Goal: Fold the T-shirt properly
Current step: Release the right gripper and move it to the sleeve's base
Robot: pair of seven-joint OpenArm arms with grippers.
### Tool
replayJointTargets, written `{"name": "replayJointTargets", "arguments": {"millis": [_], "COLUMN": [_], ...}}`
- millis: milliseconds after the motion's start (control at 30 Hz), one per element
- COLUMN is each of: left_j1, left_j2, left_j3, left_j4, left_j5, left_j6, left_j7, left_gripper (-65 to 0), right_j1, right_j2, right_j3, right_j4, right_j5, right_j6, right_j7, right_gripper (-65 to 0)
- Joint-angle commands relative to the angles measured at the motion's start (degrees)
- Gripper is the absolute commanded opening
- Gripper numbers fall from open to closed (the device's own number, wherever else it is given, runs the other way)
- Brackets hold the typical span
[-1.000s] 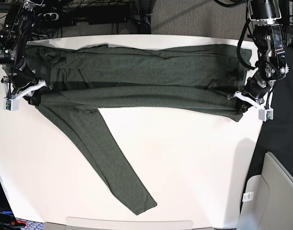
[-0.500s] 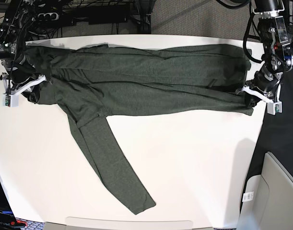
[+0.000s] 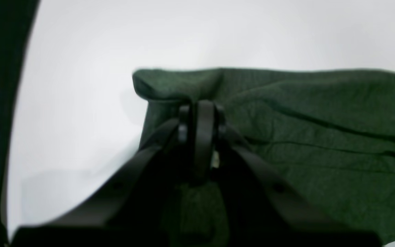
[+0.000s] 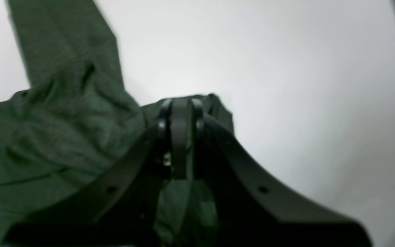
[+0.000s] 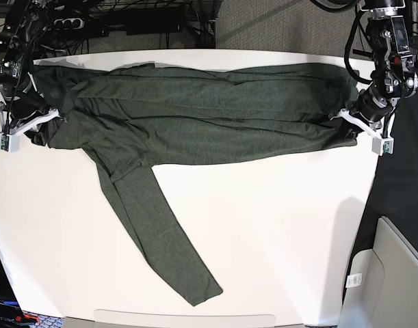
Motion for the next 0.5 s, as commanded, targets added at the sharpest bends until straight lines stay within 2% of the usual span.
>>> {"name": "replayJointTargets", "arguments": {"millis": [0,167,400,467], "left_j1": [-0.6,-0.8,-1.3,-1.3], "left_j2": [-0.8,-1.0,-1.2,-2.3], "left_j3": [-0.5,-0.6,-0.3,-0.5], "left_j4": [0.0,-3.4,-3.5,-3.4], "left_j5": [-0.3,-0.3,-0.2,-0.3], "left_j6": [-0.1,0.1,0.1,0.1], "left_j7": [0.1,0.1,0.1,0.1], "left_gripper": [-64.6,-62.1,-49.1,-45.3], "right_j1": [0.3,1.0,2.2,2.8], "right_j2": [0.2,-1.0,-1.3,-1.3], "right_j3": [0.1,0.1,0.1,0.1], "right_j4": [1.0,0.9,0.8,0.8], "right_j5": [-0.2,-1.1,-1.2,-2.3], "right_j6": [0.2,0.2,0.2,0.2], "right_j7": [1.2,1.2,1.2,1.2], "right_gripper": [-64.3,-64.3,-64.3,-64.0]}}
